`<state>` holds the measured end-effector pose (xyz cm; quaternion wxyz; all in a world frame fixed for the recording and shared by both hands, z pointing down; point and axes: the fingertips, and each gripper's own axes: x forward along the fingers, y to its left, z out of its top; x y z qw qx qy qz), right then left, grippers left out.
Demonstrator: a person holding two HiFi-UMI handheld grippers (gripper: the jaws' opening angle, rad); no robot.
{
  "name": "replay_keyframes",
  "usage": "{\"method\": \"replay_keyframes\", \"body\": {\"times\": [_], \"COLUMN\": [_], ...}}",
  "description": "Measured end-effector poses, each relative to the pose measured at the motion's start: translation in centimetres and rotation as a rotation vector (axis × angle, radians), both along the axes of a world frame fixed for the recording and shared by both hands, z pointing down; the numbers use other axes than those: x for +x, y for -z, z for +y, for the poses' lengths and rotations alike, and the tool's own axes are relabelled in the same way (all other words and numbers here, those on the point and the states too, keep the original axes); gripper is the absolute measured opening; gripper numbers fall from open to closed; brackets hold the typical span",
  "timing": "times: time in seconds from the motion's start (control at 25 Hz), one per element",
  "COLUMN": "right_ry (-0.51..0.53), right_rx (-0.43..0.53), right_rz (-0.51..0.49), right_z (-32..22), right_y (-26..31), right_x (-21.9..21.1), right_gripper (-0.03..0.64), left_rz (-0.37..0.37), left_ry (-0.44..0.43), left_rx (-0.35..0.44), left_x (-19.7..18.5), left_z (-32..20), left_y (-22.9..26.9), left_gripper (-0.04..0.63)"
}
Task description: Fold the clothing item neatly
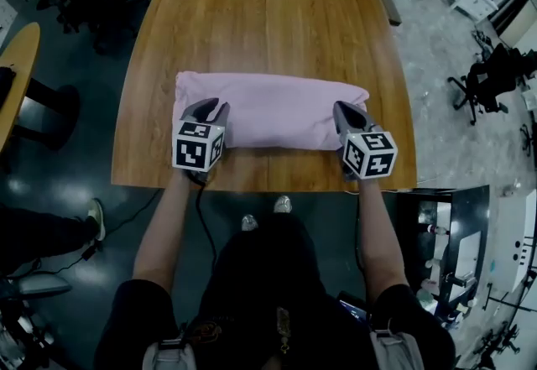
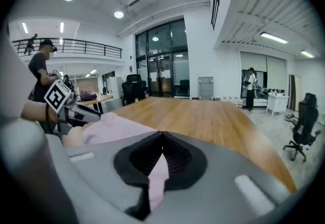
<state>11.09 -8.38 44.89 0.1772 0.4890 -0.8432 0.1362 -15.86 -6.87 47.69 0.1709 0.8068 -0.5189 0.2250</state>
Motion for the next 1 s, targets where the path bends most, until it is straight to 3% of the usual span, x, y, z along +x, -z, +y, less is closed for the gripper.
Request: {"method": "replay_keyframes", "body": {"times": [0.12, 0.52, 0.72, 1.0], "right_ry": [0.05, 0.157, 0.198, 0.242], "right_rx": [0.055, 0.141, 0.18, 0.224], "right_rz": [-0.068, -0.206, -0.236, -0.244], "right_z": [2.9, 11.5, 15.8, 20.1], "right_y": [3.4, 9.2, 12.0, 14.3], "right_x": [-2.1, -4.3, -3.7, -2.9], "right_gripper": [0.002, 0.002, 0.002, 0.002], "left_rz": [0.012, 0.112, 0.167, 0.189], "left_ry": [-0.014, -0.094, -0.08, -0.06], "left_rx": [0.081, 0.188, 0.191, 0.224], "left_x": [1.8, 10.1, 12.8, 14.9], "left_z": [2.5, 11.0, 14.9, 18.9], "left_y": [3.5, 11.4, 13.3, 15.0], "left_gripper": [0.008, 0.008, 0.008, 0.008]}}
